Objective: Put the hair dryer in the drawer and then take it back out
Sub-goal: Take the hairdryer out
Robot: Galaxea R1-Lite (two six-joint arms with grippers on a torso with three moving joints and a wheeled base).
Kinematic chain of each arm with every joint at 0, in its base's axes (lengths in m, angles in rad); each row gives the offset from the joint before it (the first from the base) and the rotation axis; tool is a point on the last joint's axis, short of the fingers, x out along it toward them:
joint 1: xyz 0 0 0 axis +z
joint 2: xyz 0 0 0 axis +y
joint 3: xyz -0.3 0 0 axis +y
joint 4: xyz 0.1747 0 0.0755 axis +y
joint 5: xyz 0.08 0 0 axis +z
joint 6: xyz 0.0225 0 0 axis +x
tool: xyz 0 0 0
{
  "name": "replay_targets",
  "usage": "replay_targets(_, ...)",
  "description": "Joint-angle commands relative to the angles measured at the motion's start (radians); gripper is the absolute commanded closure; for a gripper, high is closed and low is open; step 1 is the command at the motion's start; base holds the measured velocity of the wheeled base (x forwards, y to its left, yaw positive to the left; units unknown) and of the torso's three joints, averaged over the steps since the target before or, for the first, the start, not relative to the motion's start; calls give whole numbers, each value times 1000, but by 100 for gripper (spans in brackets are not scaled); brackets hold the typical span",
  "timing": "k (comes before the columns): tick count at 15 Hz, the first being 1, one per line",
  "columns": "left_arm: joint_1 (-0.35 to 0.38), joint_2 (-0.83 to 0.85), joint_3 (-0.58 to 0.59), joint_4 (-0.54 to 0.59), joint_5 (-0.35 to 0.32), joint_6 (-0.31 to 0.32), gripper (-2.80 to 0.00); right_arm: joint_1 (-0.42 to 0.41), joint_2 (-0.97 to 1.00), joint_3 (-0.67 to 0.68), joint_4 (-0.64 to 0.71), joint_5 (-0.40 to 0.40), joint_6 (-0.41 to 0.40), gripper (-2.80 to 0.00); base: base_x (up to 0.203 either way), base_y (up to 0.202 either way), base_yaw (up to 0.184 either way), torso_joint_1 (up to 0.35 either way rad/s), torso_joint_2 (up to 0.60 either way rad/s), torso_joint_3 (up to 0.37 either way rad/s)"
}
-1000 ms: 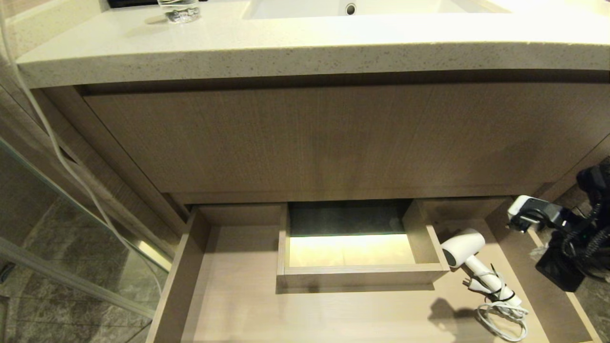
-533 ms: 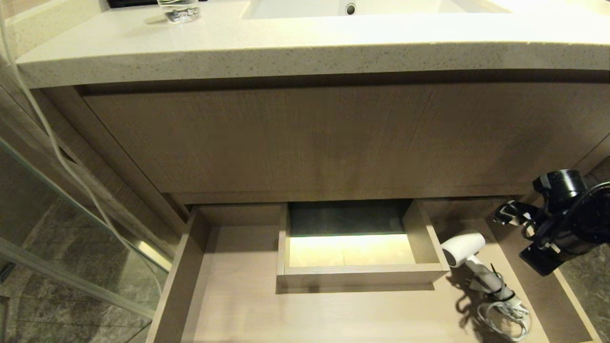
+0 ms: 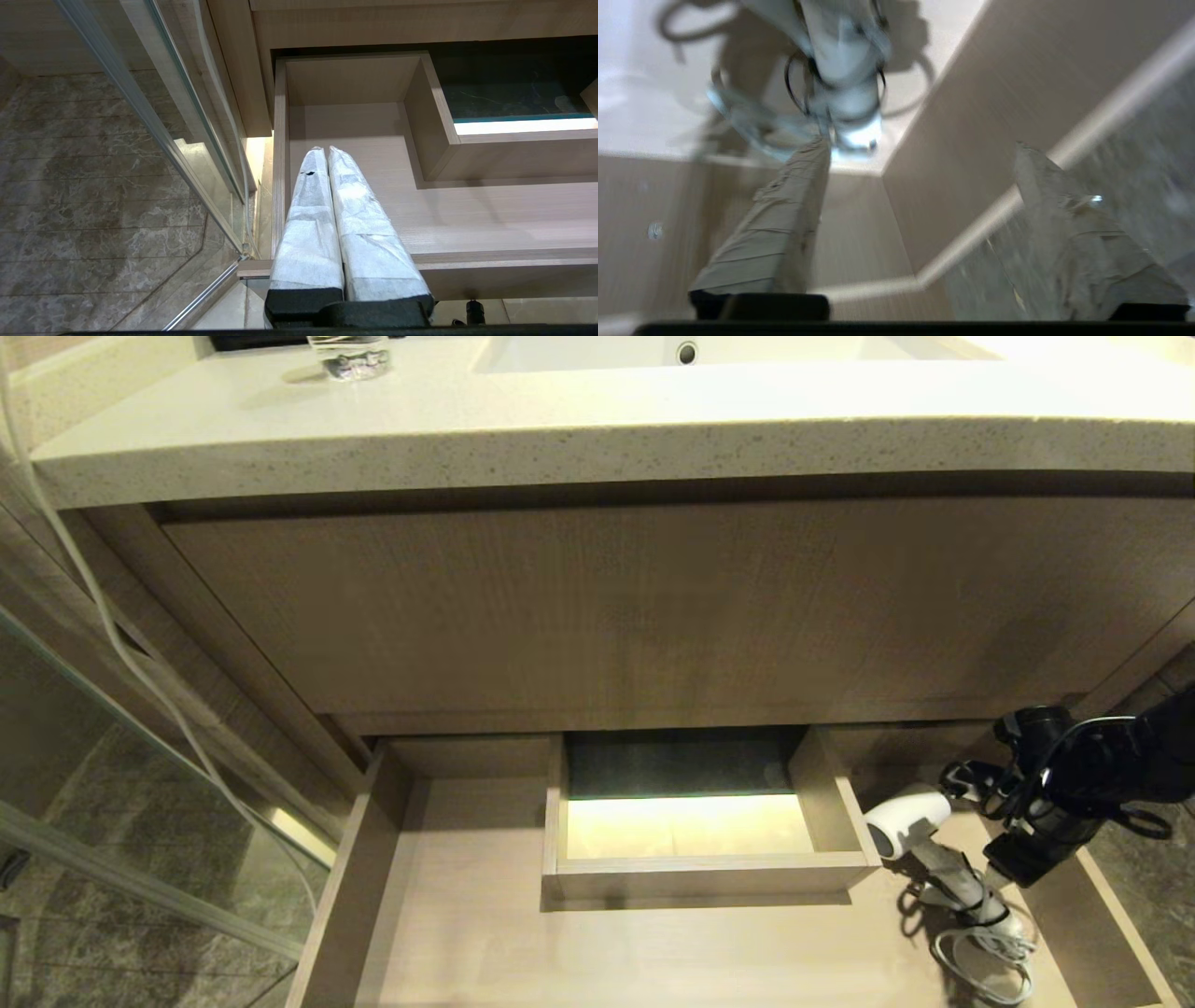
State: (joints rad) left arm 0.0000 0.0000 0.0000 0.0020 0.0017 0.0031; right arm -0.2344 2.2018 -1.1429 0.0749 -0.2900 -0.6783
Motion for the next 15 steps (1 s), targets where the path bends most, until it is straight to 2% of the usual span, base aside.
replay_targets(1, 0, 0, 0, 1, 1, 0, 0, 1, 61, -40, 9, 47, -7, -280, 0, 0, 0, 0, 0, 0)
replay_targets(3, 0, 0, 0, 1, 0, 0, 0, 2, 62, -52, 7, 153, -30, -280, 0, 0, 0, 0, 0, 0)
replay_targets(4, 0, 0, 0, 1, 0, 0, 0, 6, 66, -58, 1, 165, -51, -280, 0, 0, 0, 0, 0, 0)
replay_targets(15, 0, 0, 0, 1, 0, 0, 0, 17, 192, -127, -10, 178, -77, -280, 0, 0, 0, 0, 0, 0)
